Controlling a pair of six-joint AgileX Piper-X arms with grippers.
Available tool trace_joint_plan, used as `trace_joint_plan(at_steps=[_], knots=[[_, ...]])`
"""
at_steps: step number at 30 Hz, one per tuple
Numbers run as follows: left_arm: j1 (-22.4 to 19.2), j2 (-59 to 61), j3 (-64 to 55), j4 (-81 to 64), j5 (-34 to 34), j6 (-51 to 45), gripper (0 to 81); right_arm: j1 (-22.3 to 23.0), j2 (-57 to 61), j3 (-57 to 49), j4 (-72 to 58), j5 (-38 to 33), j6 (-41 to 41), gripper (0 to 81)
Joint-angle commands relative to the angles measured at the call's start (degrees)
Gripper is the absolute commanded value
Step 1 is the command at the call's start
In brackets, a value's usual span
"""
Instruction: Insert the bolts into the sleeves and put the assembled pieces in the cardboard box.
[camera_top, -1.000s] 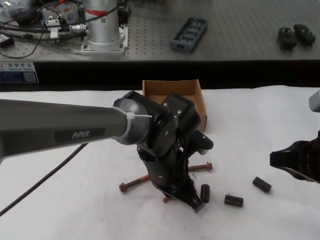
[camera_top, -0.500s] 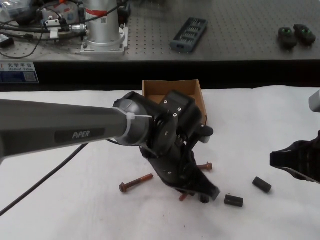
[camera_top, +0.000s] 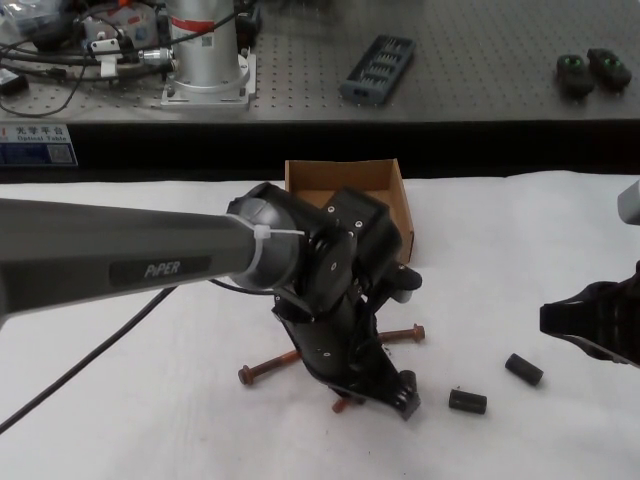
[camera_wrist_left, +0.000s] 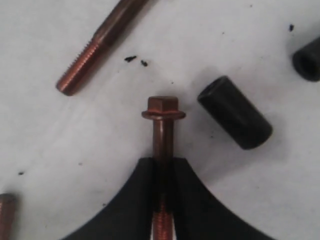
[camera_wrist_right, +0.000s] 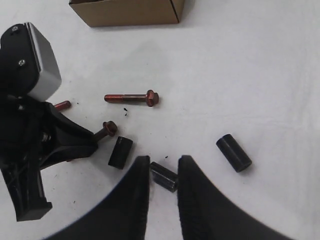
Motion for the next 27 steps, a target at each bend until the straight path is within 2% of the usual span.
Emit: trace_joint_plan(at_steps=[1,9,15,17,20,22,27], knots=[[-0.2,0.1,-0.1,4.7,-5.4,3.2,3.2,-0.2,-0.4,-0.5,0.3,-0.9,-0.5,16.7],[-0.2,0.1,-0.2,11.8,-9.2,5.7,3.2,-0.2,-0.4,-0.5,-0.3,-0.9,-0.5,16.7],[-0.2,0.1,-1.0,13.4,-9.3,6.7,4.6,-0.2,-0.4,-0.5,-0.6,-0.9,-0.5,16.7],[-0.2,0.0,-2.0,13.2,-9.0,6.9,10.4,-0.2,-0.4,-0.5,-0.6,-0.9,-0.5,16.7],[-0.2,0.0,-4.1,13.4,-8.0,6.9,26.0,-0.2,-0.4,-0.5,-0.6,-0.9,-0.5,16.7],[-0.2,0.0,-5.3,13.1,-7.9,6.9,31.6,-0.2,-0.4,-0.5,-0.6,-0.9,-0.5,16.7],[-0.2,0.0,-6.9,12.8,-7.9,7.1,31.8,-0.2,-0.4,-0.5,-0.6,-0.9,-0.5,16.7]])
